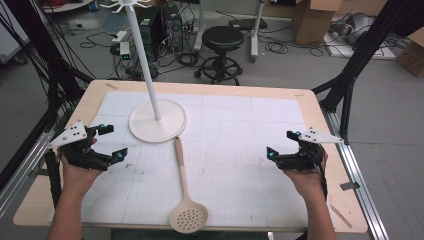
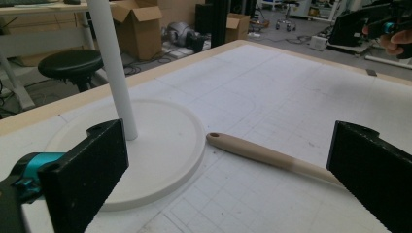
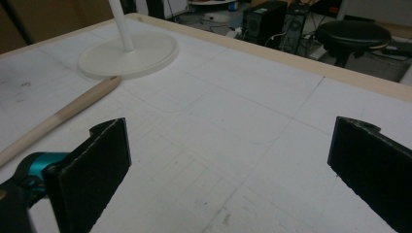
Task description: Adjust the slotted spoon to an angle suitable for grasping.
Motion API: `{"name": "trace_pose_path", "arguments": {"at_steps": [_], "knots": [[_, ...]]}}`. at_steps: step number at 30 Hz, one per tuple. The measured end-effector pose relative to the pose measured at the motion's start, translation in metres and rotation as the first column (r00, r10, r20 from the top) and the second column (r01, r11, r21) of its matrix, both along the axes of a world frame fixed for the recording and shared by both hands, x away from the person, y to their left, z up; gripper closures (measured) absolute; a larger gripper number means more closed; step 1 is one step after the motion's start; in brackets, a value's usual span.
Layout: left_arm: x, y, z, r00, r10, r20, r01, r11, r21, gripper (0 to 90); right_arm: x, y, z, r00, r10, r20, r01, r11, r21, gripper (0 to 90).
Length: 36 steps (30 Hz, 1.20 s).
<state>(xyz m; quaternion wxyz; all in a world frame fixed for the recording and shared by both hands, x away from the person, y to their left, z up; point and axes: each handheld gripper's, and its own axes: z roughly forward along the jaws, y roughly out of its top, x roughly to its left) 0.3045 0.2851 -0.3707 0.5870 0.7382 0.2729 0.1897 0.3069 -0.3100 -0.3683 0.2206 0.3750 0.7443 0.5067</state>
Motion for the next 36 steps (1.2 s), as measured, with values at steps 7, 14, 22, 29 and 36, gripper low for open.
{"name": "trace_pose_path", "arguments": {"at_steps": [7,14,22,29,36], "knots": [[0.002,0.002,-0.002,1.0000,0.003,-0.006,-0.003,0.9999,0.011,1.8,-0.001,-0.002,0.000,1.0000,-0.006,-0.003,0.006,1.000,-0.002,0.7],[-0.001,-0.001,0.000,1.0000,0.000,0.002,0.000,1.0000,0.004,1.8,-0.003,-0.001,0.002,0.9999,-0.005,0.012,0.005,1.000,-0.008,0.7],[0.000,-0.002,-0.002,0.9998,-0.016,-0.014,0.017,0.9991,0.040,30.2,-0.003,-0.001,0.003,0.9999,-0.006,0.009,0.006,1.000,-0.008,0.8],[0.006,-0.015,-0.006,0.9977,-0.001,-0.067,0.007,0.9952,0.097,49.0,-0.004,-0.003,0.004,1.0000,-0.006,0.002,0.006,1.000,0.002,0.8],[0.012,-0.034,-0.008,0.9962,0.038,-0.078,-0.021,0.9775,0.210,66.7,-0.003,0.001,0.003,1.0000,0.003,0.002,-0.003,1.000,-0.015,0.7]]}}
